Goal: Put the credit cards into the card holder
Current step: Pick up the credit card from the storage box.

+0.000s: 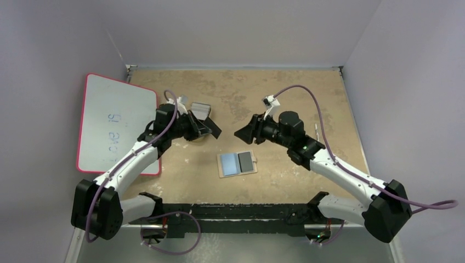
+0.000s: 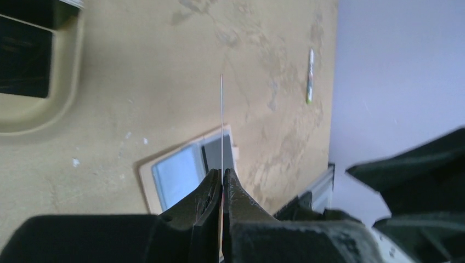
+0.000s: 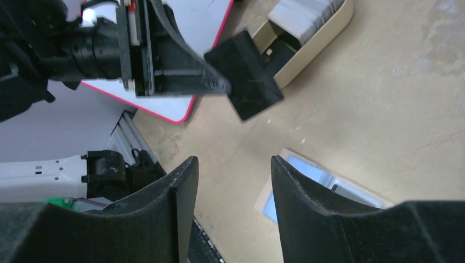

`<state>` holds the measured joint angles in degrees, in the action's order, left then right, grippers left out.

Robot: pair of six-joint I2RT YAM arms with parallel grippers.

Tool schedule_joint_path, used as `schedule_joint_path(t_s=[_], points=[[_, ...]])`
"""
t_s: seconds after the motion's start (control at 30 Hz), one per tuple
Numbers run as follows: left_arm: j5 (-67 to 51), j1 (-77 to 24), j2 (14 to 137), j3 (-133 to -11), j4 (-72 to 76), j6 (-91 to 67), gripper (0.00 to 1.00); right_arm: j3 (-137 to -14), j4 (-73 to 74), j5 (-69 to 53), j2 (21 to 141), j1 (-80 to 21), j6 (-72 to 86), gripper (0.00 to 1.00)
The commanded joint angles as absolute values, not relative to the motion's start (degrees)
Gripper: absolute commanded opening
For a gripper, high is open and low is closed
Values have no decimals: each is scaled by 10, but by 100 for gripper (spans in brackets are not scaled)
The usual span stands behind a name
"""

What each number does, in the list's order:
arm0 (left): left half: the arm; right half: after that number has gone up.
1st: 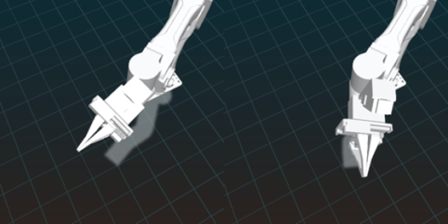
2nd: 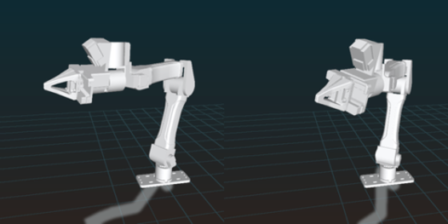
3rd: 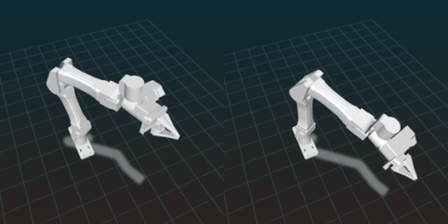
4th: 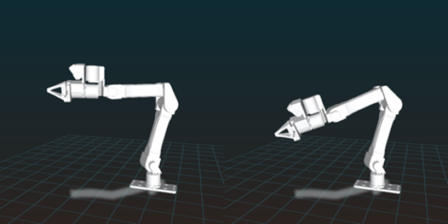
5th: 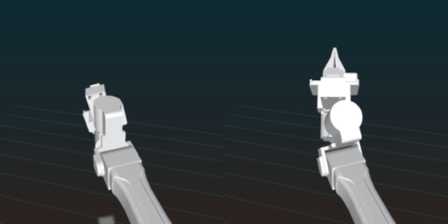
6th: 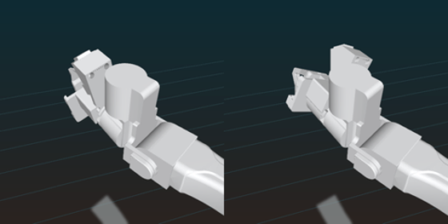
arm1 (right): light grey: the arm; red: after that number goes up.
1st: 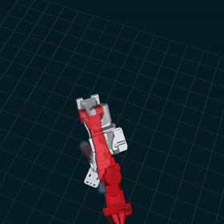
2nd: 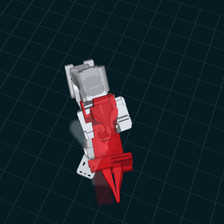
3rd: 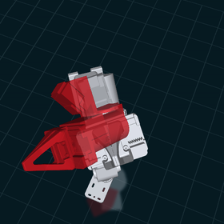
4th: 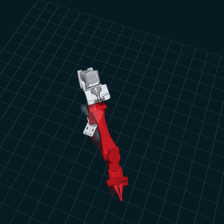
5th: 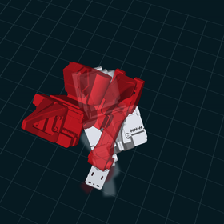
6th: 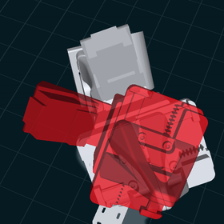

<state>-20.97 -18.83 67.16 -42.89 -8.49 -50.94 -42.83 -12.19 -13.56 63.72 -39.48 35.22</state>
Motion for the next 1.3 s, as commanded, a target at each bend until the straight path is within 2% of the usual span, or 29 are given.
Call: schedule_joint_path(t_s=[0.0, 0.17, 0.43, 0.63, 0.8, 0.93, 1.13, 1.27], points=[[-374, -191, 670, -409, -29, -460, 0, -469, -132, -227, 650, -358, 306, 53], [-418, -192, 661, -396, -23, -449, 0, -497, -145, -305, 684, -345, 296, 51], [-494, -228, 663, -372, 101, -514, 0, -502, -225, -422, 752, -335, 321, 53], [-484, -274, 659, -380, 83, -490, 0, -521, -232, -458, 796, -335, 321, 53], [-487, -279, 660, -380, 78, -483, 0, -514, -230, -456, 793, -335, 316, 48], [-492, -279, 654, -386, 63, -469, 0, -497, -213, -428, 764, -311, 315, 55], [-499, -279, 657, -390, 64, -466, 0, -479, -221, -466, 753, -289, 320, 57], [-493, -279, 650, -388, 71, -469, 0, -459, -265, -497, 762, -289, 331, 51]])
